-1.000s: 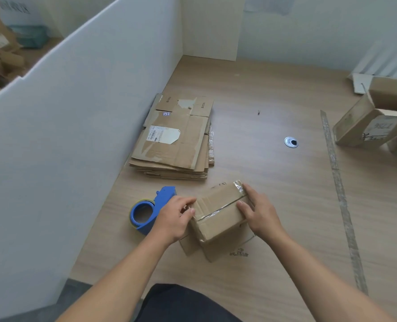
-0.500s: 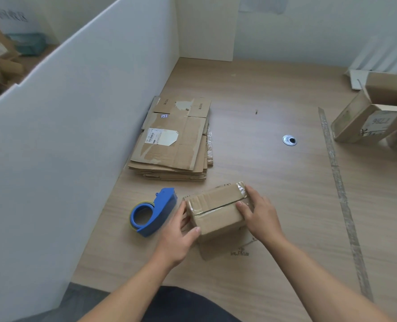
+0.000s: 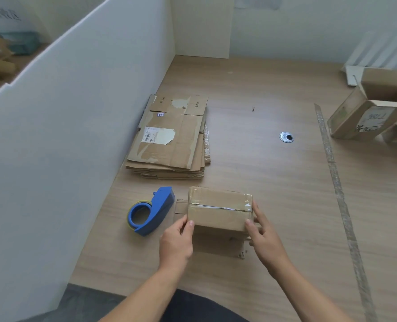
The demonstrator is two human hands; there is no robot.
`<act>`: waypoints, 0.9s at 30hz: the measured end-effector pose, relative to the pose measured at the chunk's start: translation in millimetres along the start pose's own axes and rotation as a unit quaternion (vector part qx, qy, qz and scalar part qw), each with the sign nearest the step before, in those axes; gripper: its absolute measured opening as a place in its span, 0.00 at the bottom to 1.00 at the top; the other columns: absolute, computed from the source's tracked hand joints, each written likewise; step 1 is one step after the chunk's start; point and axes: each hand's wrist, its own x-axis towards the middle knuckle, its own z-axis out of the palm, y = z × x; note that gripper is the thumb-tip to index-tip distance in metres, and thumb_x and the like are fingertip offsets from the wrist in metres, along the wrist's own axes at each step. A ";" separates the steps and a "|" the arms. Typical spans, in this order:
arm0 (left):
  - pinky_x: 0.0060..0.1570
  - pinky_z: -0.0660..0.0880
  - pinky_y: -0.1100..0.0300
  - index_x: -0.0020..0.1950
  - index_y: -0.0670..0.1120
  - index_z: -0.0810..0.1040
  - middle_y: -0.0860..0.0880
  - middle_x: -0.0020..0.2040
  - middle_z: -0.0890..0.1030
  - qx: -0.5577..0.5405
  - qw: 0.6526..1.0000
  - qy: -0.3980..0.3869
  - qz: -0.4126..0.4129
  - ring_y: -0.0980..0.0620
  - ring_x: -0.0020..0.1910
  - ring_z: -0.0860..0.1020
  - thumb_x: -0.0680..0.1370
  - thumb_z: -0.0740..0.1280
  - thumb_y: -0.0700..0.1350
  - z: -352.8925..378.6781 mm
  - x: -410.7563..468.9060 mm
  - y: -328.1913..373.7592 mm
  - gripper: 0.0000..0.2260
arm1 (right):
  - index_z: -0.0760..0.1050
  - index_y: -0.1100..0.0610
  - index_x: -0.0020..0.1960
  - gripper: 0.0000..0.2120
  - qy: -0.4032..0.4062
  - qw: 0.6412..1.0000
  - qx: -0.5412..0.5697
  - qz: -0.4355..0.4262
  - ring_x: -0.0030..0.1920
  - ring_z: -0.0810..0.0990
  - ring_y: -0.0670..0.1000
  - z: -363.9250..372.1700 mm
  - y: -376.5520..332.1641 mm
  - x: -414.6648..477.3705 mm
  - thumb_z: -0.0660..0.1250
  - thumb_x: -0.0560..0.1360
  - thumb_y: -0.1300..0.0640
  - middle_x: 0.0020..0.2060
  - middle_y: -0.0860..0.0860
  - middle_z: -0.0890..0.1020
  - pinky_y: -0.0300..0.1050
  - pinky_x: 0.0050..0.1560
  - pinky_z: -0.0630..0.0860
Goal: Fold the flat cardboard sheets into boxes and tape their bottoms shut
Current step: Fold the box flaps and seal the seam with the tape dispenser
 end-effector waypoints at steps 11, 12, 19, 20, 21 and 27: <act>0.48 0.76 0.50 0.39 0.52 0.77 0.50 0.38 0.81 0.217 0.975 -0.040 0.037 0.46 0.45 0.77 0.82 0.61 0.55 -16.9 28.9 13.6 0.15 | 0.64 0.55 0.76 0.30 0.031 0.988 -0.140 -0.062 0.52 0.76 0.49 2.2 -17.0 2.7 0.68 0.78 0.52 0.53 0.46 0.74 0.39 0.55 0.69; 0.50 0.77 0.50 0.43 0.52 0.79 0.51 0.41 0.82 0.222 0.973 -0.049 0.041 0.47 0.47 0.78 0.81 0.62 0.55 -18.4 29.8 12.8 0.12 | 0.62 0.56 0.76 0.33 0.011 0.986 -0.147 -0.080 0.60 0.73 0.48 1.0 -14.8 1.3 0.69 0.76 0.48 0.58 0.46 0.71 0.40 0.62 0.67; 0.76 0.55 0.56 0.81 0.53 0.56 0.54 0.80 0.57 0.202 0.951 -0.106 0.207 0.52 0.79 0.55 0.79 0.68 0.51 -20.0 41.5 24.4 0.33 | 0.50 0.48 0.80 0.38 -0.073 0.965 -0.198 -0.155 0.77 0.47 0.38 -6.8 -25.8 7.3 0.66 0.76 0.47 0.78 0.44 0.49 0.38 0.73 0.54; 0.76 0.51 0.57 0.82 0.52 0.52 0.54 0.81 0.52 0.188 0.956 -0.115 0.194 0.52 0.80 0.51 0.78 0.69 0.54 -13.9 44.6 27.0 0.37 | 0.47 0.48 0.80 0.39 -0.088 0.960 -0.215 -0.153 0.77 0.45 0.38 -4.5 -30.3 7.6 0.66 0.77 0.51 0.79 0.44 0.48 0.38 0.75 0.52; 0.76 0.49 0.57 0.82 0.51 0.48 0.54 0.82 0.49 0.169 0.965 -0.117 0.165 0.53 0.80 0.49 0.77 0.70 0.57 -7.9 46.7 31.1 0.42 | 0.45 0.50 0.81 0.39 -0.089 0.960 -0.221 -0.149 0.77 0.46 0.39 -0.6 -34.2 8.3 0.65 0.78 0.53 0.78 0.45 0.49 0.37 0.76 0.51; 0.74 0.56 0.56 0.82 0.44 0.46 0.44 0.81 0.54 0.131 0.989 -0.055 0.046 0.48 0.79 0.55 0.72 0.74 0.61 14.3 50.8 34.7 0.51 | 0.50 0.53 0.80 0.41 0.044 0.993 -0.101 0.034 0.74 0.60 0.54 34.2 -46.5 25.1 0.67 0.77 0.41 0.73 0.55 0.63 0.45 0.72 0.57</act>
